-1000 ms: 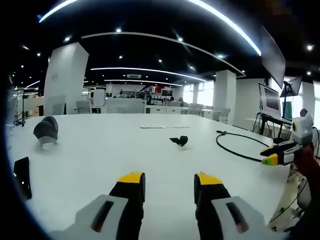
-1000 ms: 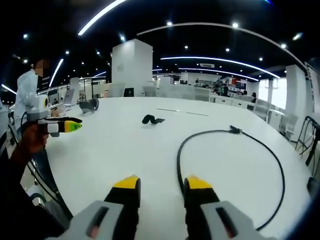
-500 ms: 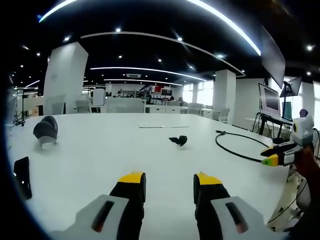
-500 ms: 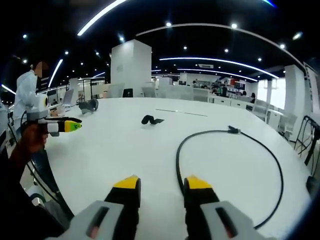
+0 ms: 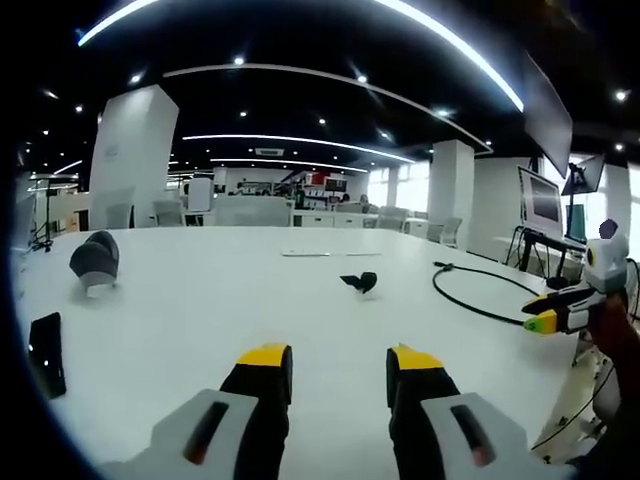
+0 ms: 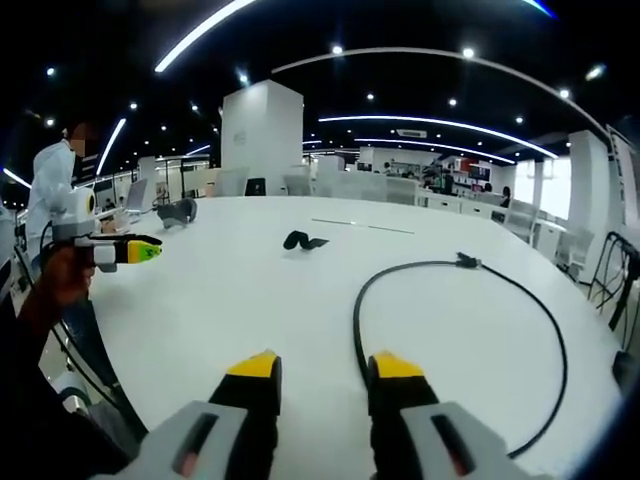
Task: Find the charging cable on the desk, coil it up and secure with Velcro.
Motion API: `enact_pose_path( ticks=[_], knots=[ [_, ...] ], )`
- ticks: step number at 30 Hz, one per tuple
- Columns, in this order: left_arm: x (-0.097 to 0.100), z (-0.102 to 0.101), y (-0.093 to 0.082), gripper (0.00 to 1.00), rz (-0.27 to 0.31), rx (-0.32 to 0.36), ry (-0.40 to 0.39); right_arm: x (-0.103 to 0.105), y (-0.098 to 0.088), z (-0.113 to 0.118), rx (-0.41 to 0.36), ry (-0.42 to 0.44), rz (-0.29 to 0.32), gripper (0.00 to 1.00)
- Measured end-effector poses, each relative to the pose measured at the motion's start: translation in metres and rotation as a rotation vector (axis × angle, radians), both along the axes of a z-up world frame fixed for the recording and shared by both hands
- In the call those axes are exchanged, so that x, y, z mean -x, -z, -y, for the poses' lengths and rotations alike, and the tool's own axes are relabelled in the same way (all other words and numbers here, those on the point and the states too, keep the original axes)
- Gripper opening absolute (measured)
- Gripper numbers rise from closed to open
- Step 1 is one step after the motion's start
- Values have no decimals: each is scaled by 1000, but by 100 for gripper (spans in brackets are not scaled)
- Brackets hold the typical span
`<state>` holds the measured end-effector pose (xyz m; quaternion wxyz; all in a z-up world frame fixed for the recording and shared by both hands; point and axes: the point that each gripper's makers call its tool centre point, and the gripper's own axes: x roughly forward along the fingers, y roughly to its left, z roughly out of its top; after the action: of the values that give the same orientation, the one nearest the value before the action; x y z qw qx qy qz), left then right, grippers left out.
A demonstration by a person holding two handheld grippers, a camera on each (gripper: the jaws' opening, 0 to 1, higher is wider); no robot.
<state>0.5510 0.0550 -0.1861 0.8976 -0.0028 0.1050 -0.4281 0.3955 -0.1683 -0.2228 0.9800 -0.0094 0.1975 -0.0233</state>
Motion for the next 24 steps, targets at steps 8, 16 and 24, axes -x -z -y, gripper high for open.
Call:
enact_pose_path(
  ticks=[8,16,24],
  knots=[
    [1,4,-1,37,-3,3,8,3,-1,6,-4,20,5,36],
    [-1,13,4,37,-33,12,11,2,0,10,-5,28,7,35],
    [-1,28,-3,36,-18,4,36,3,-2,19,10,39,7,35]
  ],
)
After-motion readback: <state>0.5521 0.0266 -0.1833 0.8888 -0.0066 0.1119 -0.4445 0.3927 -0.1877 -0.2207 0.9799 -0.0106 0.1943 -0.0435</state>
